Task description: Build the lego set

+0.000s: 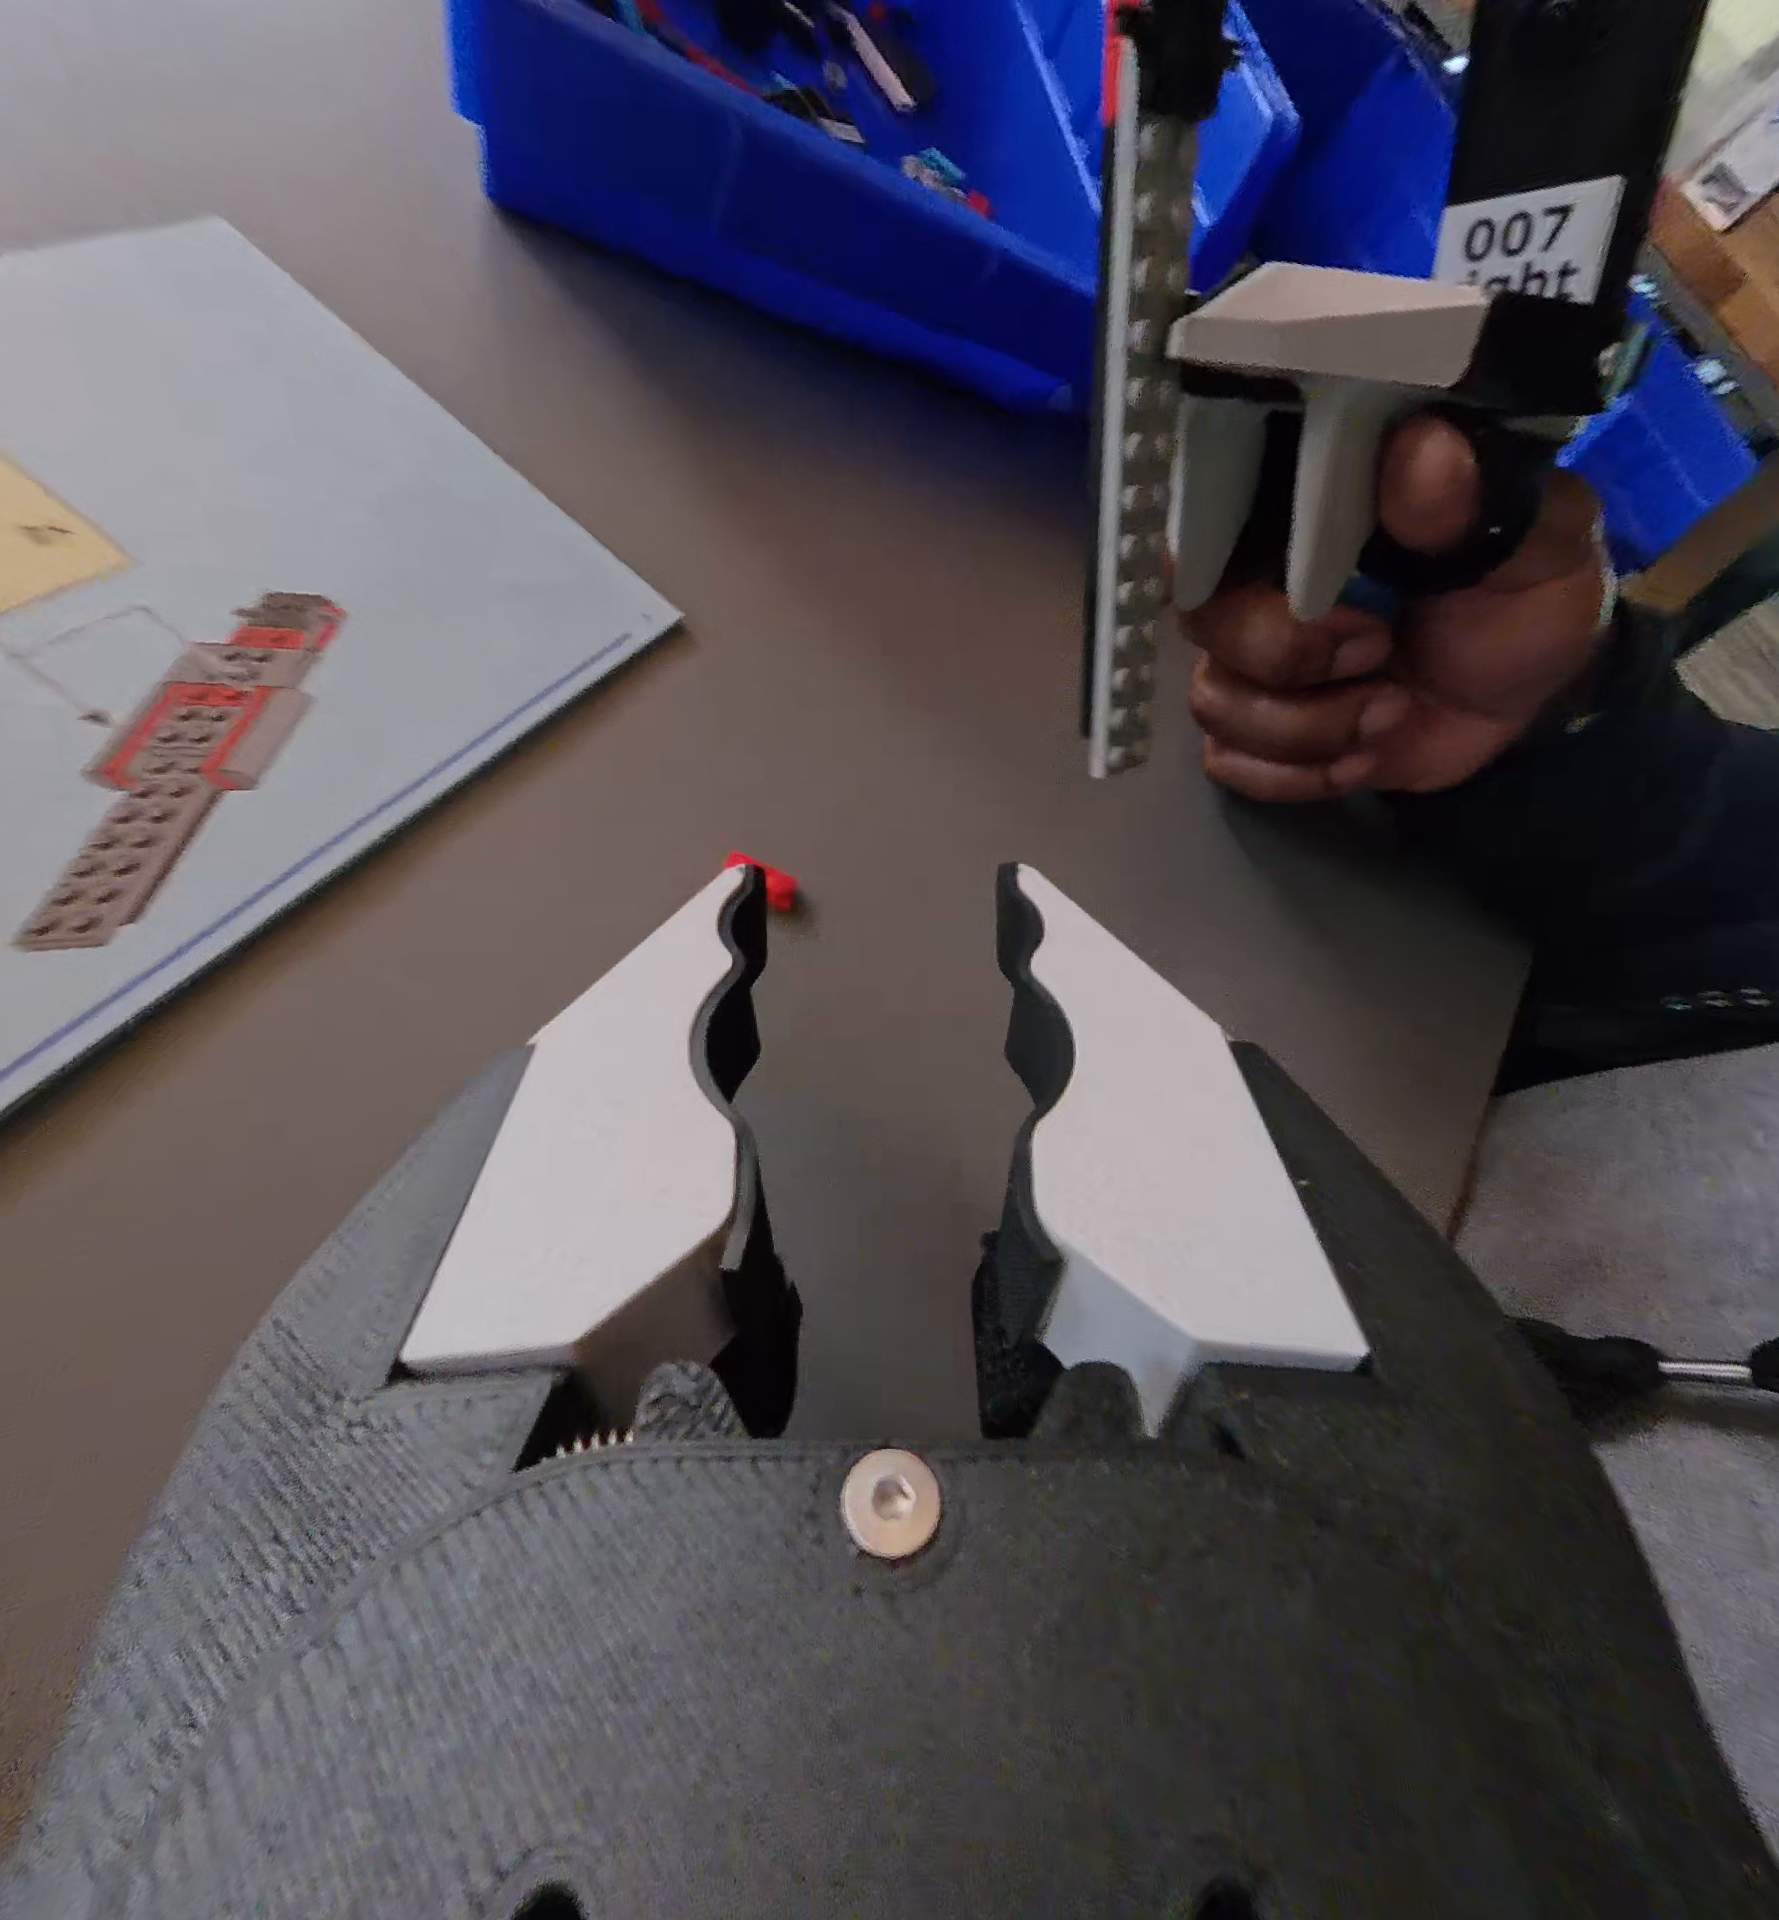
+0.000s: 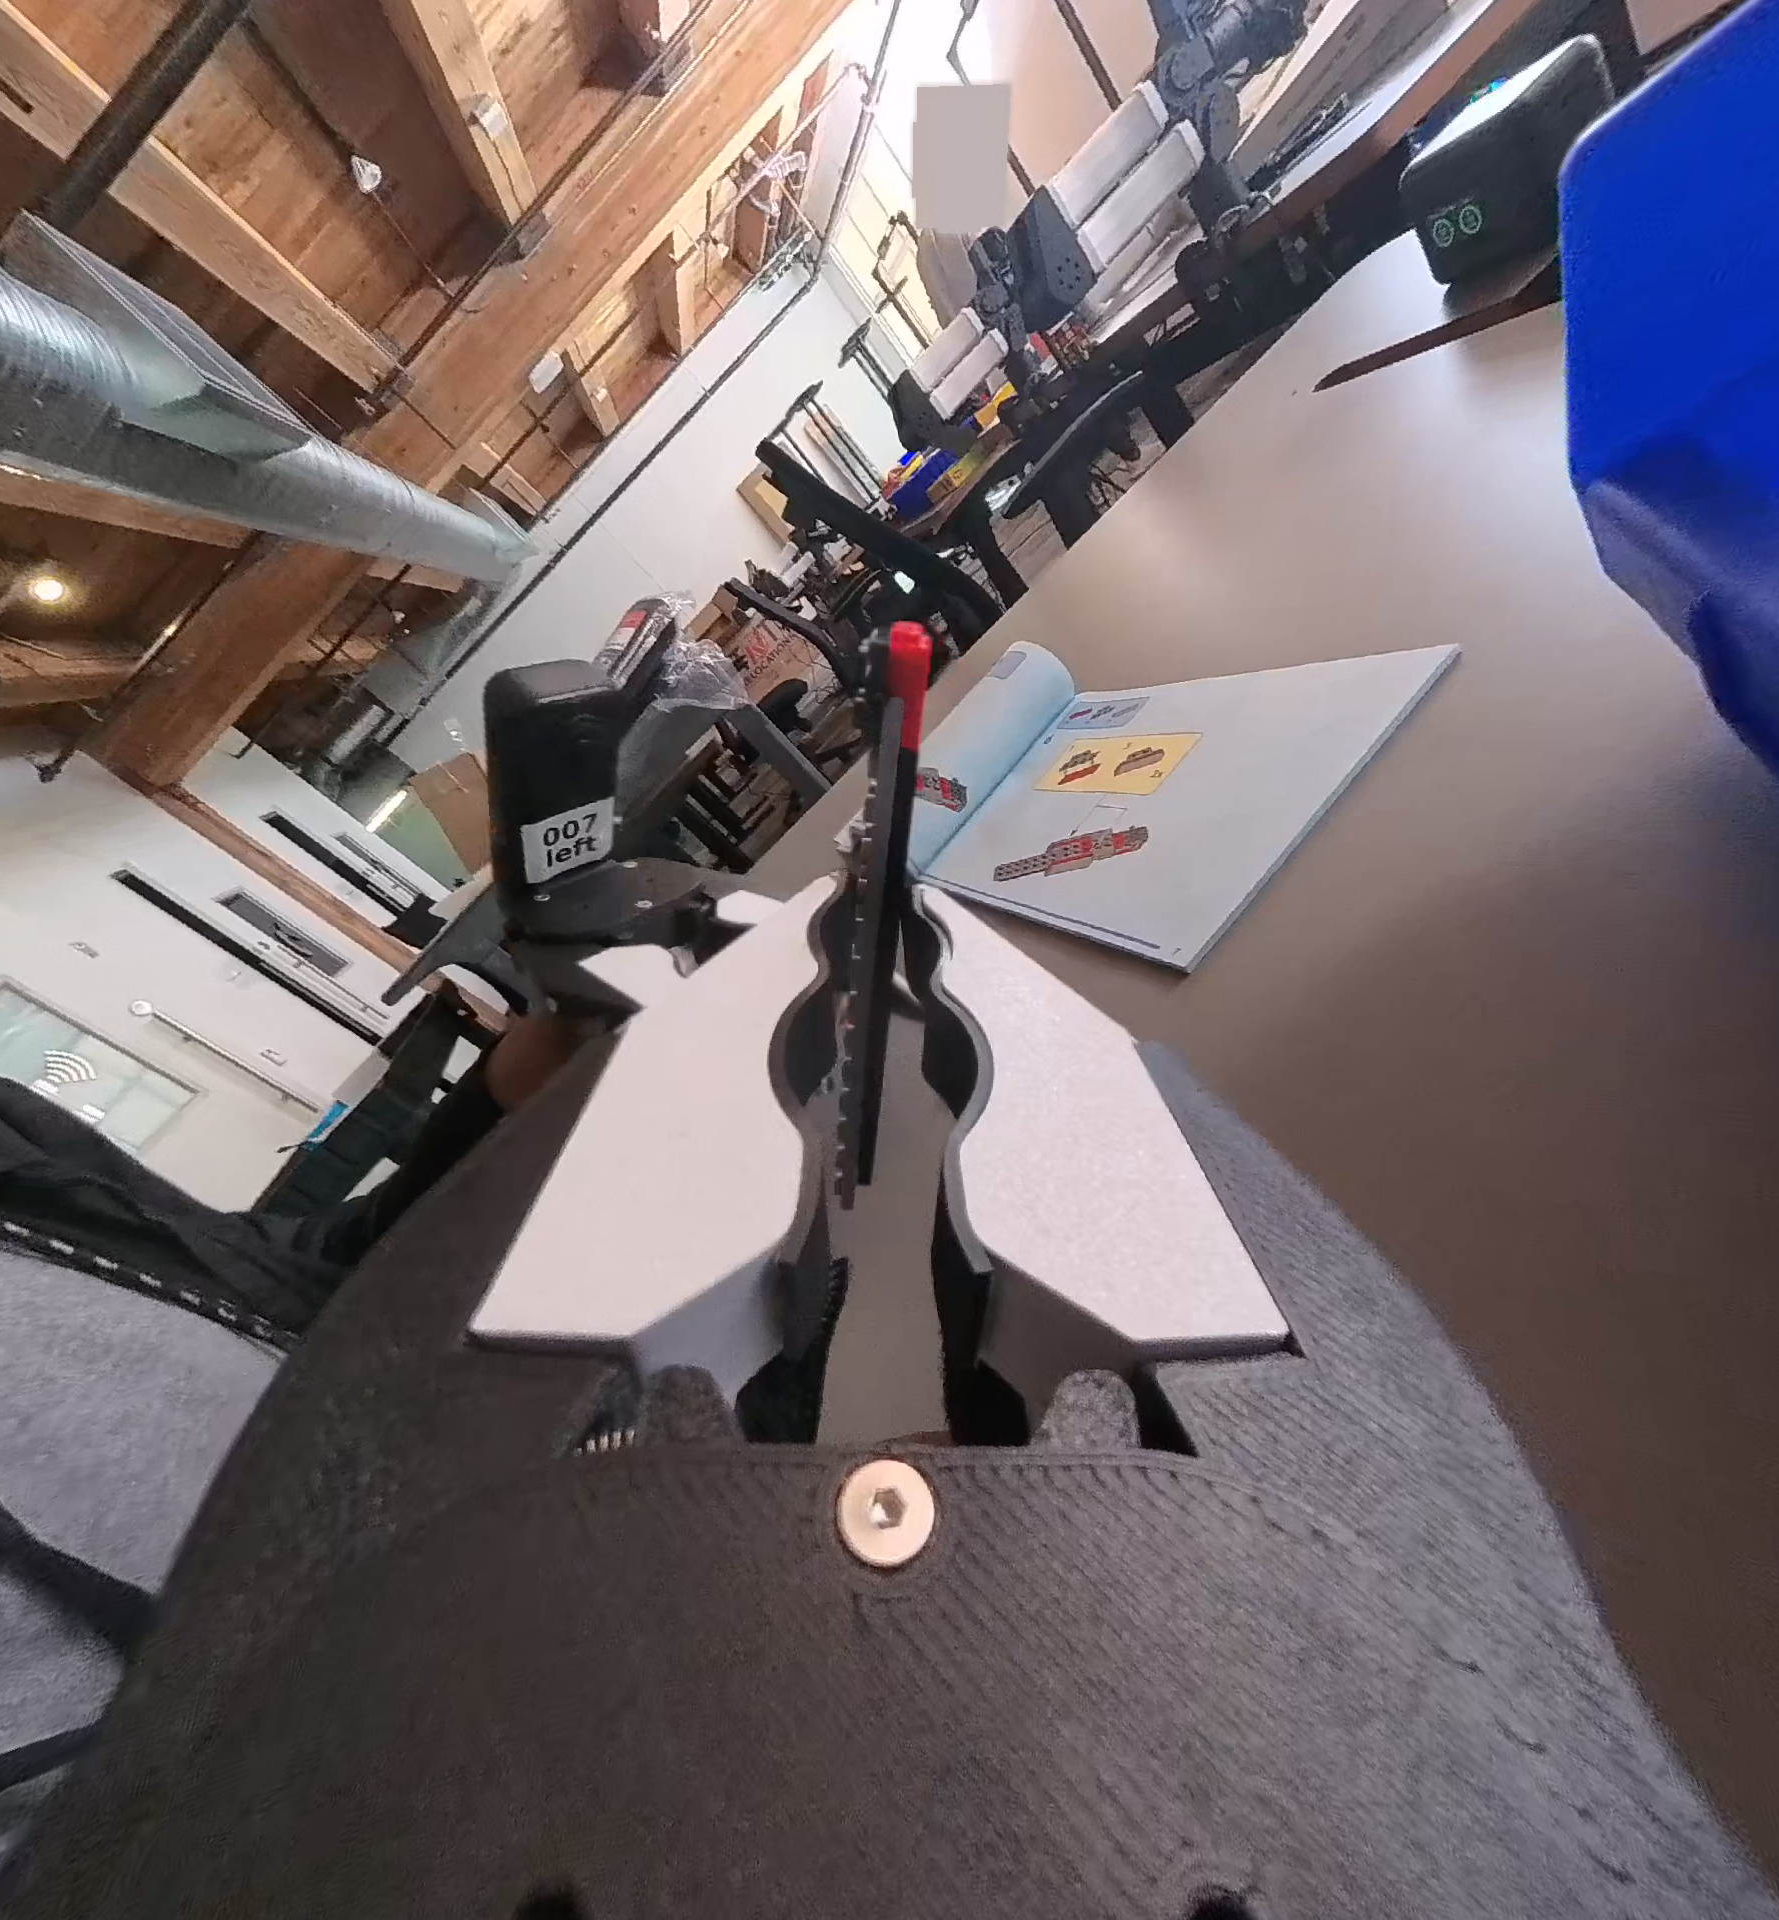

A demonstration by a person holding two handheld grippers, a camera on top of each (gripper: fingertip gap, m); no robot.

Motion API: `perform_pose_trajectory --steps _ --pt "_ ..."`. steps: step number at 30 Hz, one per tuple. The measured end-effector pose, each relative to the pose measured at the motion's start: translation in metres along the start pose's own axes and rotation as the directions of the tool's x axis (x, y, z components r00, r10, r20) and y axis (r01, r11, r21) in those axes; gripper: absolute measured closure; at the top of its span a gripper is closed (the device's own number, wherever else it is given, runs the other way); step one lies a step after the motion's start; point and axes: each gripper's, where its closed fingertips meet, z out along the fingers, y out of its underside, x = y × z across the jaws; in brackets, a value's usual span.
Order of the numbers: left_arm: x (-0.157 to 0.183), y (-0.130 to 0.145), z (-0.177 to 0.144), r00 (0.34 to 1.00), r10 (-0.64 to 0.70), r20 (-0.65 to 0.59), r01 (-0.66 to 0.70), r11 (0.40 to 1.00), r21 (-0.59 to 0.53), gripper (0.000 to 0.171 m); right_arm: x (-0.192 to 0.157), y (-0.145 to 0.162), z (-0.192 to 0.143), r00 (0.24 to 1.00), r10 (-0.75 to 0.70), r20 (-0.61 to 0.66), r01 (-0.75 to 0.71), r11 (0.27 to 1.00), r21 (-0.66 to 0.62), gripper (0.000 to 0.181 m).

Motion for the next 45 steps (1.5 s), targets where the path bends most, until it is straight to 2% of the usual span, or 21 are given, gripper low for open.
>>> perform_pose_trajectory --steps 3,9,16,20,23,26,29,30,45 --pt "-0.008 0.0 -0.002 0.999 0.004 0.047 -0.005 1.0 0.008 0.128 -0.001 0.003 0.001 1.0 0.023 0.007 -0.022 1.0 -0.013 0.17" --pt "0.009 -0.009 0.007 0.999 -0.035 -0.029 0.037 0.997 0.07 0.128 -0.007 0.008 0.005 0.999 0.042 0.033 -0.041 0.999 -0.026 0.17" --pt "0.041 -0.026 0.012 0.976 -0.094 -0.199 0.134 0.97 0.202 0.128 -0.018 0.004 0.007 0.989 0.099 0.113 -0.103 0.994 0.024 0.17" --pt "0.066 -0.033 0.014 0.911 -0.173 -0.374 0.267 0.939 0.217 0.128 -0.025 0.002 0.009 0.979 0.128 0.157 -0.139 0.989 0.059 0.171" --pt "0.072 -0.037 0.016 0.877 -0.211 -0.432 0.328 0.92 0.216 0.129 -0.03 0.002 0.01 0.975 0.131 0.178 -0.147 0.986 0.078 0.171" --pt "0.076 -0.037 0.021 0.858 -0.237 -0.455 0.354 0.916 0.191 0.137 -0.035 0.002 0.011 0.973 0.126 0.195 -0.146 0.985 0.09 0.17" --pt "0.084 -0.038 0.022 0.83 -0.245 -0.501 0.375 0.91 0.176 0.163 -0.037 0.003 0.011 0.973 0.115 0.198 -0.135 0.987 0.091 0.17" --pt "0.086 -0.038 0.021 0.822 -0.242 -0.516 0.378 0.909 0.177 0.166 -0.037 0.003 0.011 0.973 0.114 0.199 -0.134 0.987 0.092 0.17" --pt "0.067 -0.054 -0.002 0.755 -0.293 -0.586 0.514 0.82 0.252 0.164 -0.034 0.004 0.011 0.985 0.062 0.161 -0.078 0.993 0.093 0.169"
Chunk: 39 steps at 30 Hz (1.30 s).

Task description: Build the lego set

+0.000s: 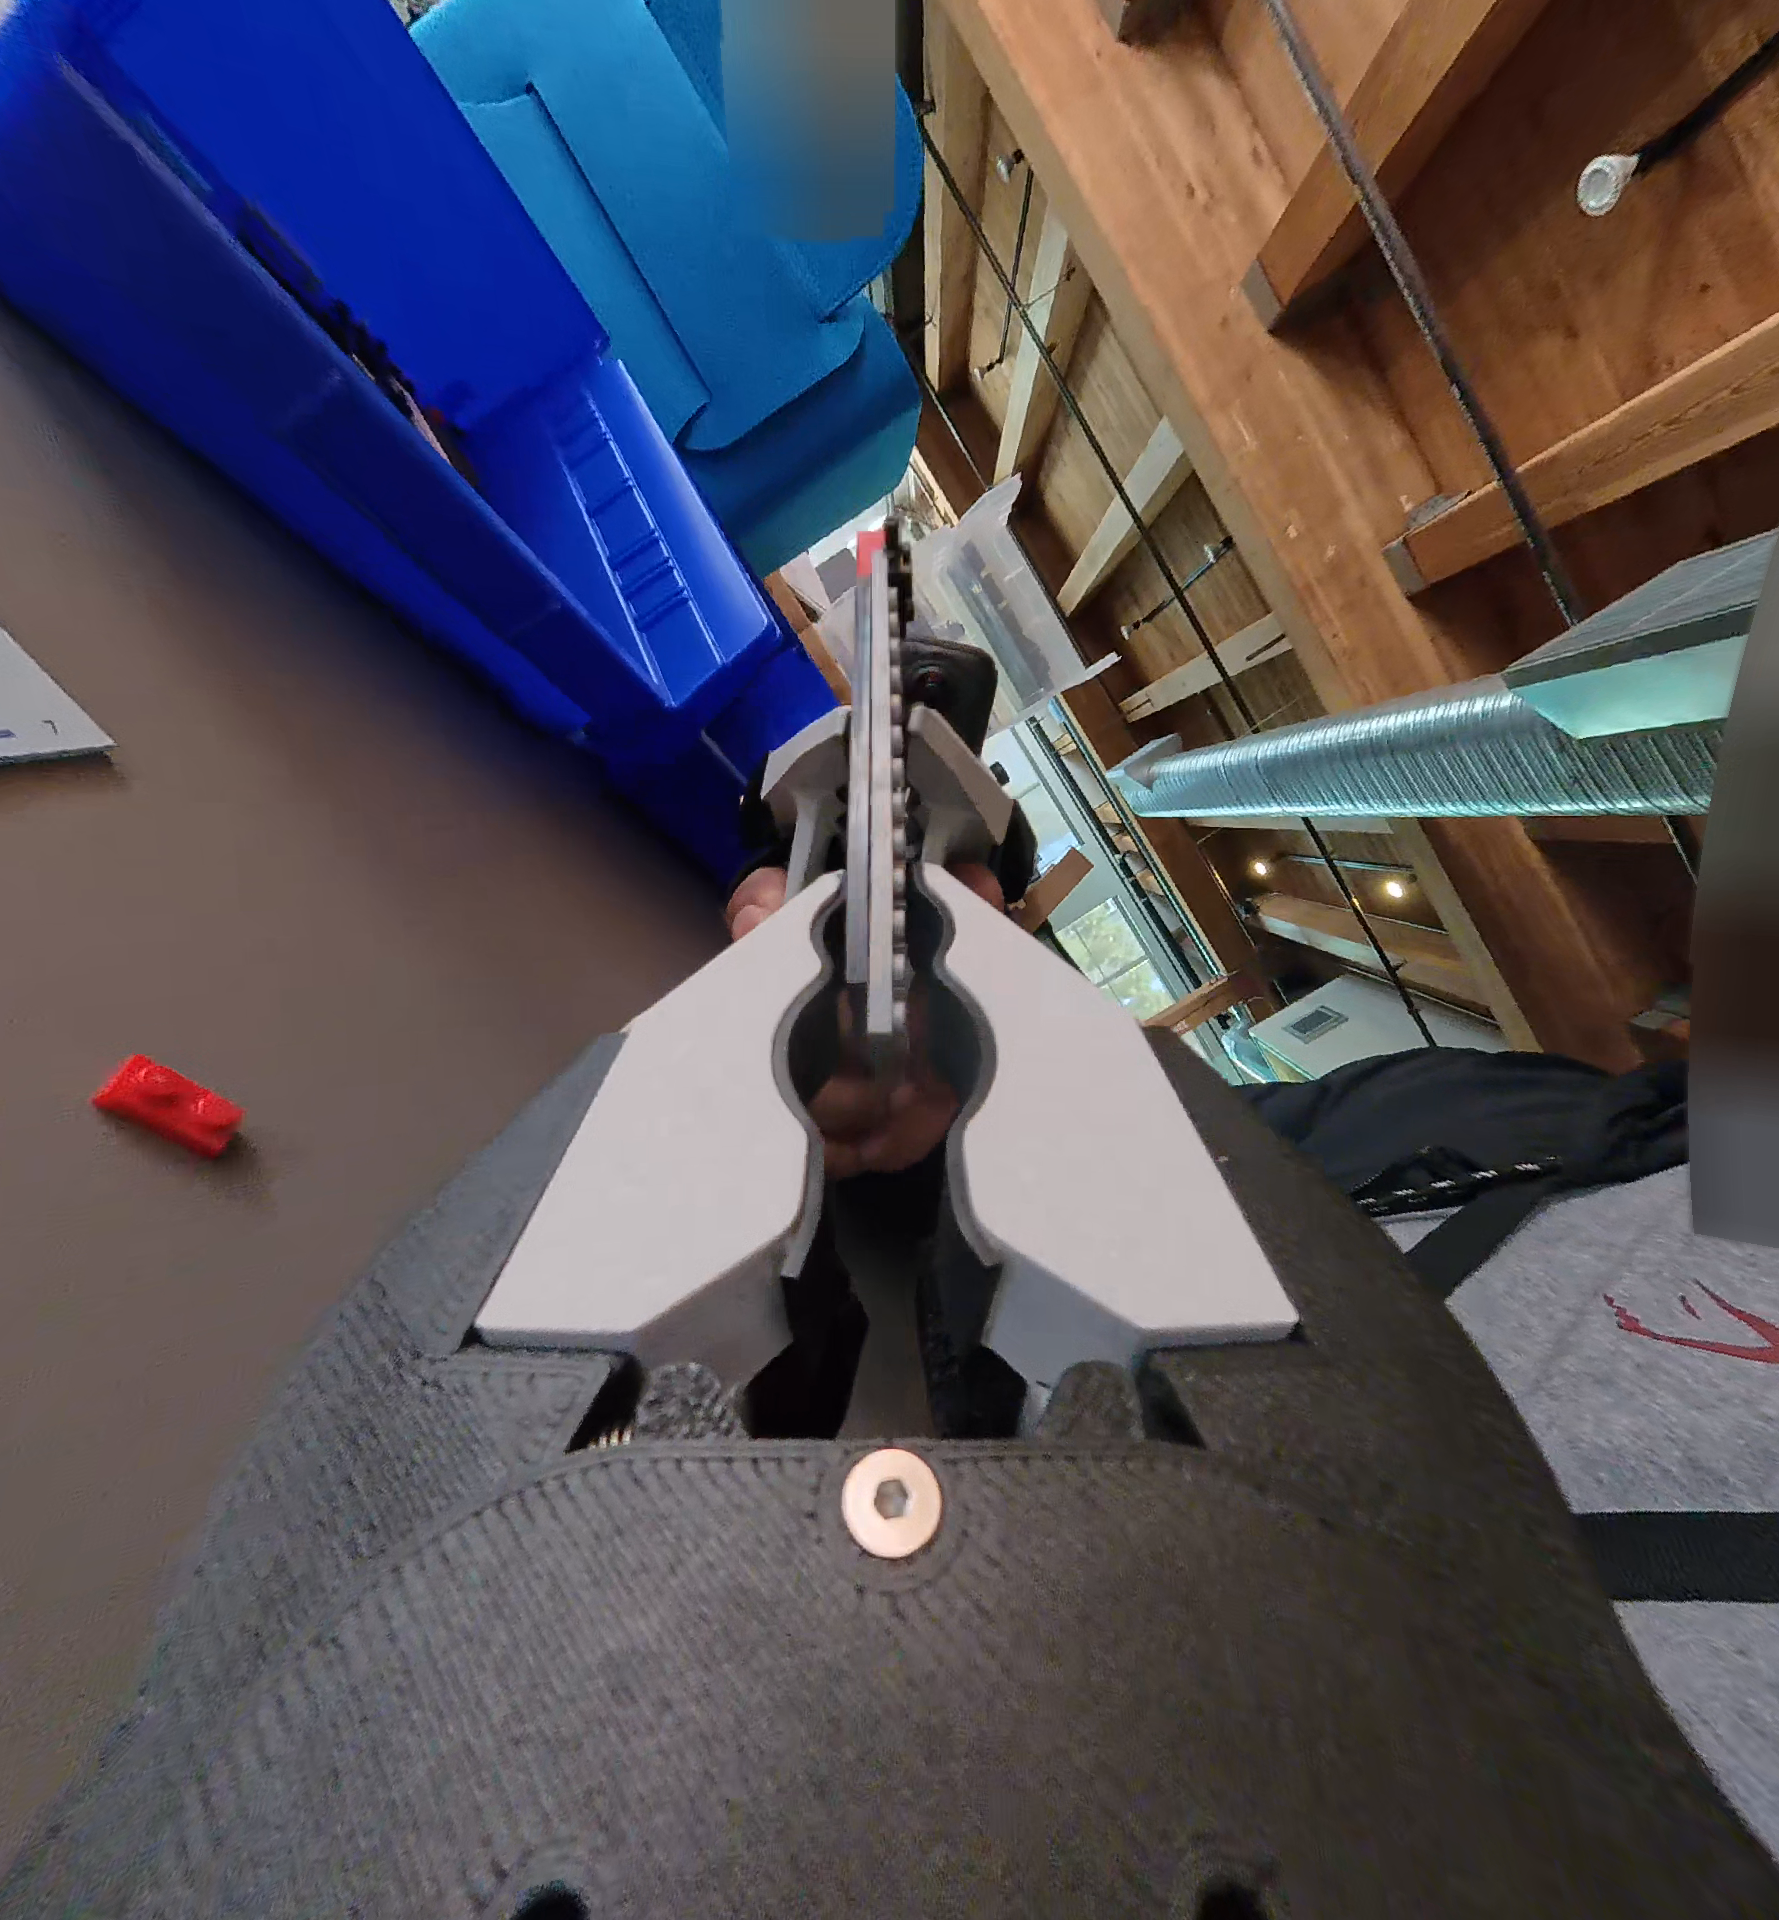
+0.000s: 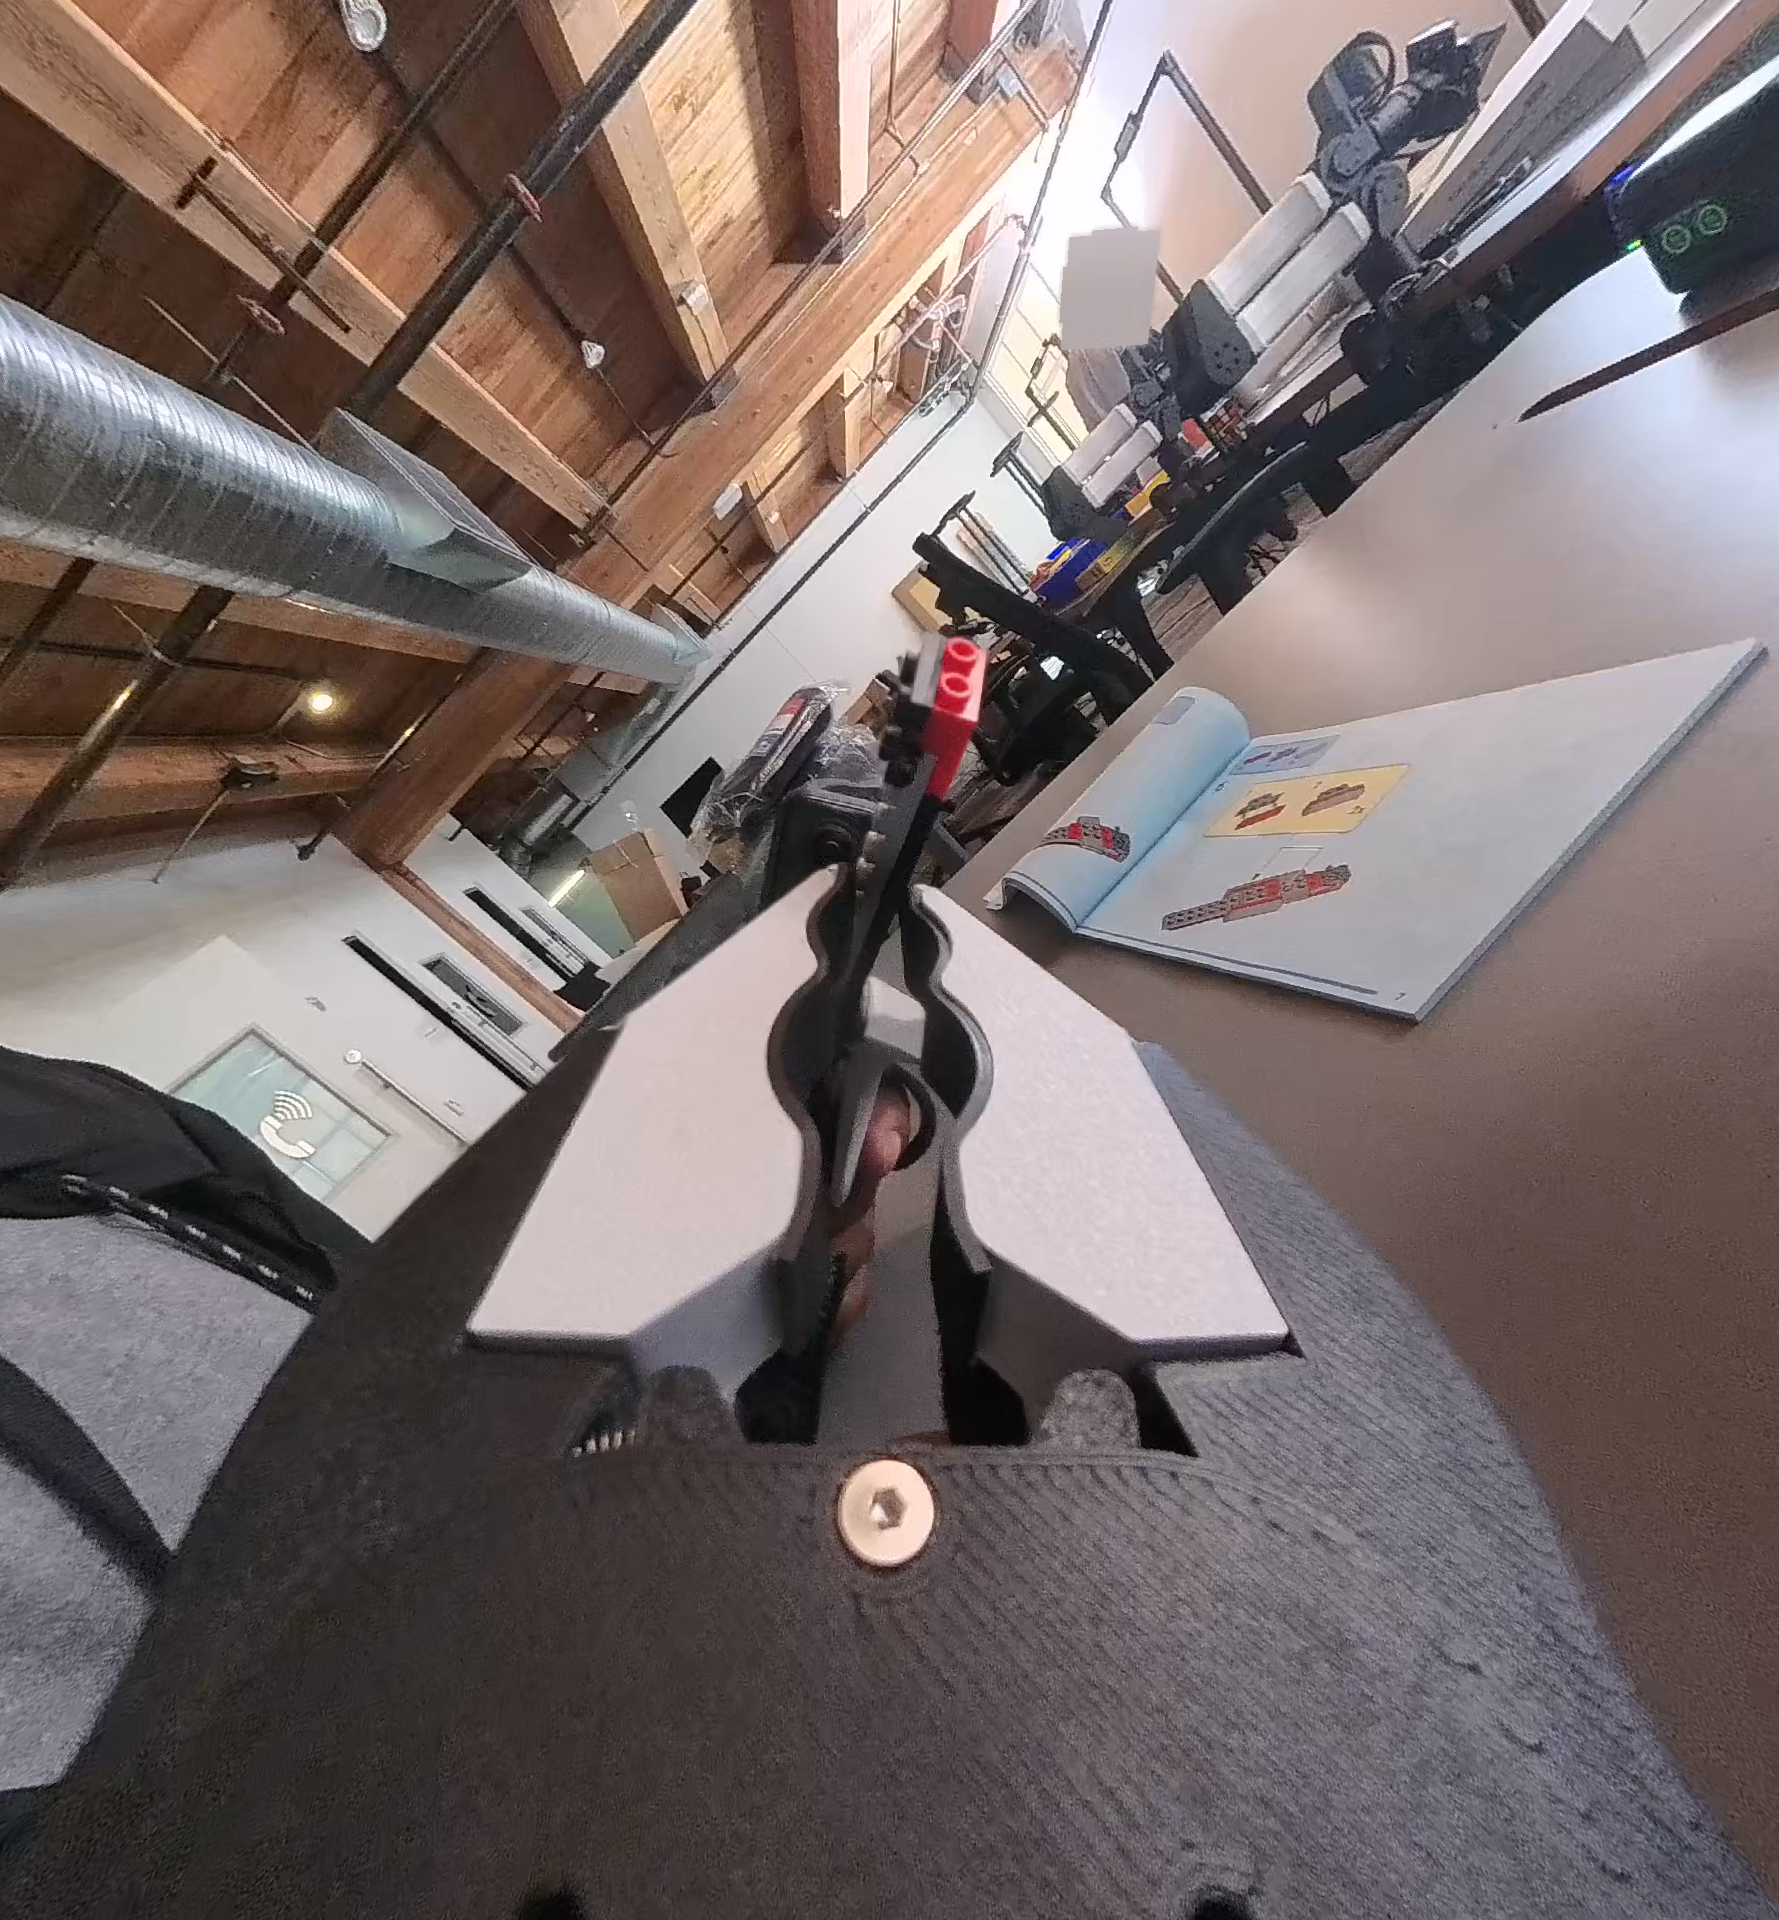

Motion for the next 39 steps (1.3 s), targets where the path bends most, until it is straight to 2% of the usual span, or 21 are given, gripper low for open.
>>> perform_pose_trajectory --steps 7,12,21,25,28,31,33,36,39 --pt "-0.002 -0.008 -0.003 1.0 -0.027 0.001 0.027 0.998 0.056 0.159 -0.001 0.004 0.002 1.0 -0.026 -0.005 0.026 0.999 -0.022 0.17" --pt "0.0 -0.004 0.003 0.999 -0.044 -0.025 0.045 0.998 0.042 0.162 -0.002 0.003 0.001 0.999 -0.047 -0.014 0.047 0.999 -0.014 0.169" --pt "0.001 -0.013 0.001 0.995 -0.078 -0.063 0.085 0.99 0.11 0.163 -0.004 0.005 0.001 0.999 -0.051 -0.004 0.051 0.998 -0.021 0.169" --pt "0.001 -0.011 0.0 0.996 -0.062 -0.058 0.067 0.993 0.1 0.163 -0.004 0.006 0.0 0.998 -0.057 -0.005 0.056 0.998 -0.036 0.169" --pt "0.001 -0.01 -0.002 0.996 -0.072 -0.057 0.076 0.994 0.074 0.163 -0.001 0.005 -0.004 0.99 -0.137 -0.017 0.135 0.988 -0.074 0.163" --pt "0.002 -0.015 -0.012 0.993 -0.101 -0.063 0.105 0.992 0.064 0.163 0.004 0.005 -0.013 0.952 -0.304 -0.039 0.296 0.944 -0.144 0.148" --pt "0.001 -0.016 -0.018 0.992 -0.115 -0.048 0.117 0.993 0.031 0.163 0.006 0.005 -0.02 0.904 -0.425 -0.032 0.412 0.89 -0.195 0.141" --pt "0.002 -0.013 -0.026 0.991 -0.134 -0.025 0.133 0.99 -0.054 0.163 0.007 0.007 -0.028 0.799 -0.601 -0.002 0.579 0.772 -0.263 0.133" --pt "0.001 -0.007 -0.03 0.987 -0.158 -0.007 0.156 0.978 -0.138 0.163 0.009 0.013 -0.036 0.696 -0.717 0.044 0.692 0.652 -0.311 0.13"
